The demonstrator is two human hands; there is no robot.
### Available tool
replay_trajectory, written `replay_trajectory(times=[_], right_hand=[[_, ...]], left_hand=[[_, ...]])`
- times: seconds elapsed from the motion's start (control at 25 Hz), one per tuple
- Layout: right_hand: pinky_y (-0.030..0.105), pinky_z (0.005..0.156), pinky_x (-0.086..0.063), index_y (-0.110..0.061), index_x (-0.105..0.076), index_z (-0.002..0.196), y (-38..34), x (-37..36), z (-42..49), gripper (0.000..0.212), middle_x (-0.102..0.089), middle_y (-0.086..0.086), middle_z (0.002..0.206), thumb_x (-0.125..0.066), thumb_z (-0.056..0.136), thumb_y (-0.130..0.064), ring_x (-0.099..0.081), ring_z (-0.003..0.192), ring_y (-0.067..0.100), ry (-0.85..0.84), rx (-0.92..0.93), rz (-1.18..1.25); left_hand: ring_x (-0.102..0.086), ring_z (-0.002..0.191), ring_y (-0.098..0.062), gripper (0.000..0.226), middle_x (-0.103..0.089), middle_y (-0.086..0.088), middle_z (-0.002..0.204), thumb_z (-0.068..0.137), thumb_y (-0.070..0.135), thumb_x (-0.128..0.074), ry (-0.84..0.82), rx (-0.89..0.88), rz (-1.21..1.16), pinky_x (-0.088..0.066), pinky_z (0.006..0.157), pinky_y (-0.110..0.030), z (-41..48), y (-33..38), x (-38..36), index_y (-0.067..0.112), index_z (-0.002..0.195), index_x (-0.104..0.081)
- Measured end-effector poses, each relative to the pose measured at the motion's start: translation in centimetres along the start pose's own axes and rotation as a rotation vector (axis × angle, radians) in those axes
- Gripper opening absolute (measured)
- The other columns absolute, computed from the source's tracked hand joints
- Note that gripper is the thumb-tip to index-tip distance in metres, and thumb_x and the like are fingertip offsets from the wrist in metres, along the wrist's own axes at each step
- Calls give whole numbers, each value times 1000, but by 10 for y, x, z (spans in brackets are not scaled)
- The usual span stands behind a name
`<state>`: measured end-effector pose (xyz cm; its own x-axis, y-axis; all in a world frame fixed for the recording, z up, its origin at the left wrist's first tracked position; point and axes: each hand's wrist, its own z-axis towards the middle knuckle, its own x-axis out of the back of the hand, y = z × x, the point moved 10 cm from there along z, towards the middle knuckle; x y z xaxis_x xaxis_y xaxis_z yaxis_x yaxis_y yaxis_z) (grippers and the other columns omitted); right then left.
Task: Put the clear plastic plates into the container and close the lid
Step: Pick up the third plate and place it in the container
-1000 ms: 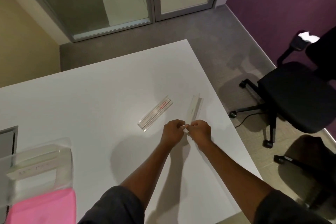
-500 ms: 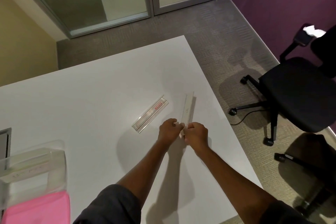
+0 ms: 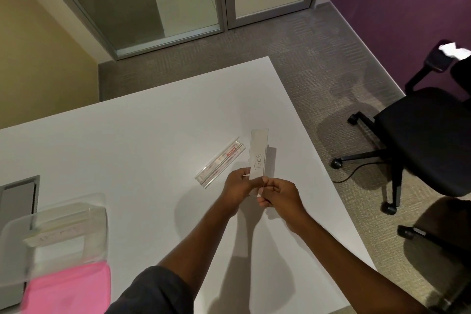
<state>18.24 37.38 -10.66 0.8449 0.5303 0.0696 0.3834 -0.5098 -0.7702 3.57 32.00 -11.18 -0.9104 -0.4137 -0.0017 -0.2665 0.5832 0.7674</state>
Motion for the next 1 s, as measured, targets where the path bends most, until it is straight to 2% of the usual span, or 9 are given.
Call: replay_trajectory(times=[0.08, 0.2, 0.32, 0.4, 0.48, 0.56, 0.68, 0.8, 1.0], right_hand=[[43, 81, -69, -9, -82, 106, -1, -7, -6, 11, -83, 14, 89, -76, 96, -7, -77, 77, 28, -34, -6, -22], [42, 78, -66, -14, -82, 90, -13, -4, -11, 7, -82, 8, 84, -84, 88, -20, -75, 75, 21, 30, 24, -287], [29, 78, -61, -16, -79, 105, -52, 2, -12, 18, -79, -2, 99, -85, 90, -24, -74, 91, 18, 117, 203, -549], [32, 85, -63, -20, -74, 118, -87, -2, -15, 32, -74, -2, 112, -87, 89, -22, -71, 98, 16, 120, 405, -694], [38, 89, -65, -23, -68, 131, -114, -19, -20, 52, -68, -2, 129, -91, 85, -23, -67, 111, 18, 60, 615, -895], [43, 97, -62, -24, -59, 143, -123, -45, -21, 73, -61, -1, 145, -94, 80, -25, -60, 129, 21, -67, 730, -1101], [44, 110, -51, -24, -46, 158, -107, -80, -12, 94, -51, -1, 161, -95, 78, -26, -49, 145, 22, -317, 588, -1302], [43, 112, -49, -24, -47, 158, -89, -117, -16, 91, -53, -2, 159, -93, 79, -28, -51, 143, 23, -460, 503, -1450], [42, 95, -55, -28, -65, 135, -84, -172, -42, 69, -70, -5, 132, -94, 72, -24, -63, 121, 22, -566, 518, -1389]], left_hand=[[-83, 103, -25, 36, -85, -2, 112, 79, 27, -93, 38, -5, 41, -65, 100, -51, -7, 0, 12, 18, 113, -82], [-82, 101, -20, 47, -85, 2, 109, 72, 31, -96, 89, -5, 157, -67, 94, -42, -20, 1, 32, 22, 116, -80], [-77, 85, 1, 35, -82, 21, 89, 70, 32, -96, 115, -33, 308, -63, 77, -18, -35, 1, 57, 37, 101, -81], [-69, 77, 3, 34, -74, 26, 79, 72, 33, -94, 128, -64, 475, -48, 62, -7, -46, 2, 75, 39, 102, -78], [-65, 84, -6, 47, -73, 18, 92, 75, 36, -90, 131, -97, 674, -41, 63, -7, -57, 3, 92, 33, 119, -74], [-71, 94, -13, 59, -78, 8, 108, 77, 34, -89, 114, -121, 776, -47, 71, -11, -68, 0, 109, 26, 132, -71], [-73, 111, -20, 69, -78, 1, 127, 80, 28, -85, 77, -140, 883, -55, 89, -26, -85, -1, 130, 24, 146, -64], [-72, 111, -22, 66, -77, -1, 129, 81, 25, -83, 56, -180, 958, -56, 91, -30, -104, 0, 153, 25, 145, -65], [-69, 114, -20, 65, -74, 3, 132, 82, 25, -80, 41, -200, 1008, -58, 95, -36, -131, -7, 197, 28, 145, -63]])
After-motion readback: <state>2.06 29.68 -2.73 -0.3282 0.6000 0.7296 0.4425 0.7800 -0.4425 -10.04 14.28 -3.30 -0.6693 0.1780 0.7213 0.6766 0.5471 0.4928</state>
